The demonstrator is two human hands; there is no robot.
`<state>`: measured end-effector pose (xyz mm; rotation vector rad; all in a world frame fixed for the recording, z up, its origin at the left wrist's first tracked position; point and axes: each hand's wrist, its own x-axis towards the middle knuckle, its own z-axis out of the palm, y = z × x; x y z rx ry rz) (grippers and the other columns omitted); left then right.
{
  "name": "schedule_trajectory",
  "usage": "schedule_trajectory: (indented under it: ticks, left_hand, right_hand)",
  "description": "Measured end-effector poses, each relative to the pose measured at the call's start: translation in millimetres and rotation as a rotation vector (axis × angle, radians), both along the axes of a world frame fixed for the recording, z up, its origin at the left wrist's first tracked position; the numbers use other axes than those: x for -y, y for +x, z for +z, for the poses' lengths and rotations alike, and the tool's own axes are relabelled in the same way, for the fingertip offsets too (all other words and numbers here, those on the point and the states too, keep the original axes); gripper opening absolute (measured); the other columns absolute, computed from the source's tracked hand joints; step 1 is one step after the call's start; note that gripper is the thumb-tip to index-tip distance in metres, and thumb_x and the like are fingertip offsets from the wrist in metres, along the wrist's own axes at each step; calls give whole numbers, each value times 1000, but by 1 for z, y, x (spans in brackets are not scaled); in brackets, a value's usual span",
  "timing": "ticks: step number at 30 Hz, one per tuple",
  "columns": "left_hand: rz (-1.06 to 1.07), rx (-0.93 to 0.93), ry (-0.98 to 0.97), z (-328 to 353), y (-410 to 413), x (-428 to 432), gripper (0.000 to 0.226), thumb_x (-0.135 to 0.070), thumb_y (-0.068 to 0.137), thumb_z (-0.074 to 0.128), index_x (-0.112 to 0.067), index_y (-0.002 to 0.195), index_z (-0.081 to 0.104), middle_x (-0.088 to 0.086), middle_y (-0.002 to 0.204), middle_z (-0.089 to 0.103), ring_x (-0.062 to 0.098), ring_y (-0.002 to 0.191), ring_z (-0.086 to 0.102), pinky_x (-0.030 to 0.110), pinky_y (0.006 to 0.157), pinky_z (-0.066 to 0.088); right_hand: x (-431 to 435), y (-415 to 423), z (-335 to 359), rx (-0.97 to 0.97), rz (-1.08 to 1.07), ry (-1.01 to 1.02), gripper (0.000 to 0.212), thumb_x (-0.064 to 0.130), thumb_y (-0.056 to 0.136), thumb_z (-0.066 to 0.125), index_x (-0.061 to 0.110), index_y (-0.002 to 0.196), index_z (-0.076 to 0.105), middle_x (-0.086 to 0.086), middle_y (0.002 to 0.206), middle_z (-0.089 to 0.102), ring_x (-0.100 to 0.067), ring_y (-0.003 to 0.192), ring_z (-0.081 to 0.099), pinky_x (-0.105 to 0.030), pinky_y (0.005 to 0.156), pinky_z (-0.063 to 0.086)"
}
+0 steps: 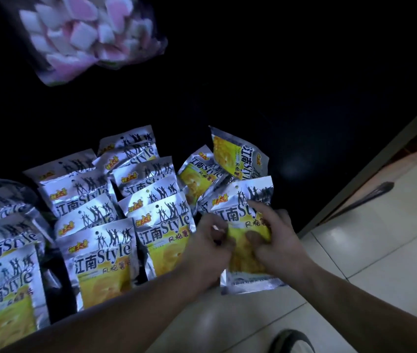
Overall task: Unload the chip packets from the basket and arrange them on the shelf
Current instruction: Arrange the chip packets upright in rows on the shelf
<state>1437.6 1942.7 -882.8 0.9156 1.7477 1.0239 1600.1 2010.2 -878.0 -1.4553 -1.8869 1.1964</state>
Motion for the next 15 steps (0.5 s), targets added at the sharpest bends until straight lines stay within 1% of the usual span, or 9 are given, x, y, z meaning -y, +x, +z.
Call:
schedule_trajectory:
  ticks: [1,3,5,6,8,10,11,13,15]
  left_hand:
    - [51,1,45,13,-9,0,21,-18,76,67,-30,90,56,-7,64,63,22,58,59,39,56,50]
    - [86,60,89,44,-27,-2,27,-19,83,77,-20,95,53,7,71,69,30,59,65,40,53,54]
    - [54,171,73,79,-43,-3,28,-6,89,77,-8,95,50,22,72,64,33,56,61,31,47,51]
    - [28,225,50,96,-50,-2,26,-2,89,76,-9,93,51,24,73,61,33,59,59,31,51,51]
    - [-24,258,22,124,-64,-2,24,0,88,76,-12,91,55,20,78,60,28,67,58,38,62,52]
    - [-24,152,15,141,-76,-3,22,3,86,76,-13,89,60,15,76,61,23,62,56,35,60,47]
    - [-3,89,-1,146,-81,-4,22,3,85,76,-14,87,62,15,73,61,21,56,55,32,56,44]
    - [44,-42,4,155,-90,-5,23,4,84,75,-16,88,66,13,68,61,20,48,53,29,52,41]
    - [65,-145,73,155,-97,1,26,6,86,72,-19,87,67,7,71,57,20,47,50,28,50,40]
  right_hand:
    - [1,-3,12,-38,0,20,67,6,88,70,48,137,53,9,118,41,11,103,50,4,82,35]
    - [3,-9,39,-110,8,25,66,6,90,72,48,138,54,11,118,44,14,104,51,1,87,38]
    - [7,-18,68,-220,20,-21,65,7,91,72,52,134,55,13,120,55,7,104,59,-13,92,49]
    - [8,-22,82,-293,27,-59,63,6,91,73,52,131,56,13,116,63,2,101,65,-19,88,55]
    - [8,-33,104,-369,53,-121,61,5,91,73,51,129,57,13,107,72,0,93,70,-20,76,59]
    - [7,-46,115,-314,88,-98,57,13,90,77,47,131,58,17,107,70,4,93,68,-14,74,55]
    - [5,-52,116,-259,93,-57,53,21,88,79,46,130,58,19,110,68,4,97,67,-14,76,53]
    - [-2,-61,113,-89,57,84,44,41,89,76,42,130,60,17,123,60,-5,106,64,-23,85,54]
    - [-14,-62,110,141,35,222,41,45,96,65,34,134,60,6,139,48,-17,109,62,-33,87,54]
